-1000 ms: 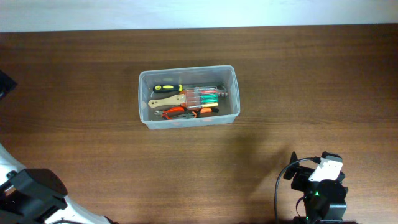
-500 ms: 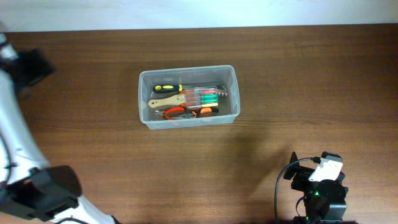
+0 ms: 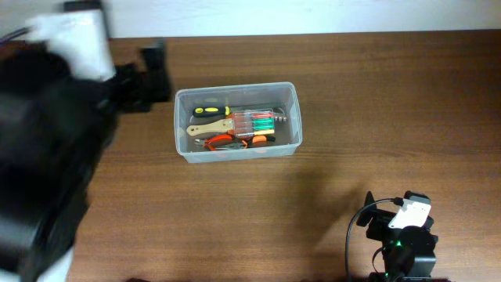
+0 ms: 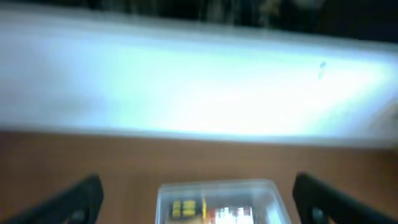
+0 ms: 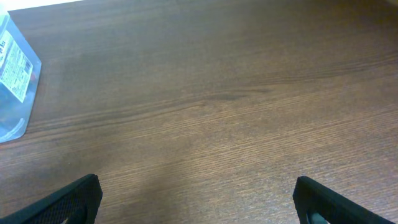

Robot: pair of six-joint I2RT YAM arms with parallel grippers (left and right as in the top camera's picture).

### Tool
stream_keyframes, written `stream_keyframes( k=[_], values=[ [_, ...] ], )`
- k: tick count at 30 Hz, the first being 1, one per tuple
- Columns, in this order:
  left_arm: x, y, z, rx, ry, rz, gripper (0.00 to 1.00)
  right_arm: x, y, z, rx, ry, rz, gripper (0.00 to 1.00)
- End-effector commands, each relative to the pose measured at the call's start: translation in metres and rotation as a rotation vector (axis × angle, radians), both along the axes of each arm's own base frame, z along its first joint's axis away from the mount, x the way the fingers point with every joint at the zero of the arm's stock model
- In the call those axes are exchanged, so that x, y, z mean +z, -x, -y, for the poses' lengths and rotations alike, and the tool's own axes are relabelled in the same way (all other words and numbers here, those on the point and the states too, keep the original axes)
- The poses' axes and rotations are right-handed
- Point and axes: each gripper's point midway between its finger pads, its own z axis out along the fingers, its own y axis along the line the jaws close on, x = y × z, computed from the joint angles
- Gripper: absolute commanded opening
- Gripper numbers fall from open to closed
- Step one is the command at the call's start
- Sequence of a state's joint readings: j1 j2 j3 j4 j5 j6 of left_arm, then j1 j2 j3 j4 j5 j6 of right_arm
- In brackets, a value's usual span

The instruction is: Pack container

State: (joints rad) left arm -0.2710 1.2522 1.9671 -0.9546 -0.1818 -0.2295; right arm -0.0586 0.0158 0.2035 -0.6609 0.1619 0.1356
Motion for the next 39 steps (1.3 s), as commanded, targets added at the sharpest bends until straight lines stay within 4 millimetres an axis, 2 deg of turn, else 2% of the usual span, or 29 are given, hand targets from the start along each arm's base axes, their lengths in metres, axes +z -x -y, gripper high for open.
stream_keyframes(
  k=[1,4,6,9,15,22,27,32,36,39],
  values=[
    [-0.022,0.007,-0.024,0.079,0.009,0.034,0.99,-0.001,0.000,0.001,-0.011,-0.011,0.008,0.98],
    [-0.046,0.018,-0.039,0.120,0.023,0.097,0.99,-0.001,0.000,0.001,-0.011,-0.011,0.008,0.98],
    [-0.072,0.024,-0.047,0.151,0.021,0.109,0.99,-0.001,0.000,0.001,-0.011,-0.011,0.008,0.98],
    [-0.121,0.033,-0.057,0.201,0.007,0.089,0.99,-0.001,0.000,0.001,-0.011,-0.011,0.008,0.98],
    [-0.212,0.056,-0.061,0.202,0.000,0.064,0.99,-0.001,0.000,0.001,-0.011,-0.011,0.008,0.98],
    [-0.288,0.076,-0.064,0.202,0.002,0.071,0.99,-0.001,0.000,0.001,-0.011,-0.011,0.008,0.98],
    [-0.320,0.082,-0.065,0.201,0.003,0.075,0.99,-0.001,0.000,0.001,-0.011,-0.011,0.008,0.98],
    [-0.340,0.084,-0.066,0.204,0.005,0.082,0.99,-0.001,0.000,0.001,-0.011,-0.011,0.008,0.98],
    [-0.367,0.083,-0.069,0.219,-0.009,0.028,0.99,-0.001,0.000,0.001,-0.011,-0.011,0.008,0.98],
    [-0.366,0.083,-0.073,0.235,-0.008,0.033,0.99,-0.001,0.000,0.001,-0.011,-0.011,0.008,0.98]
  ],
)
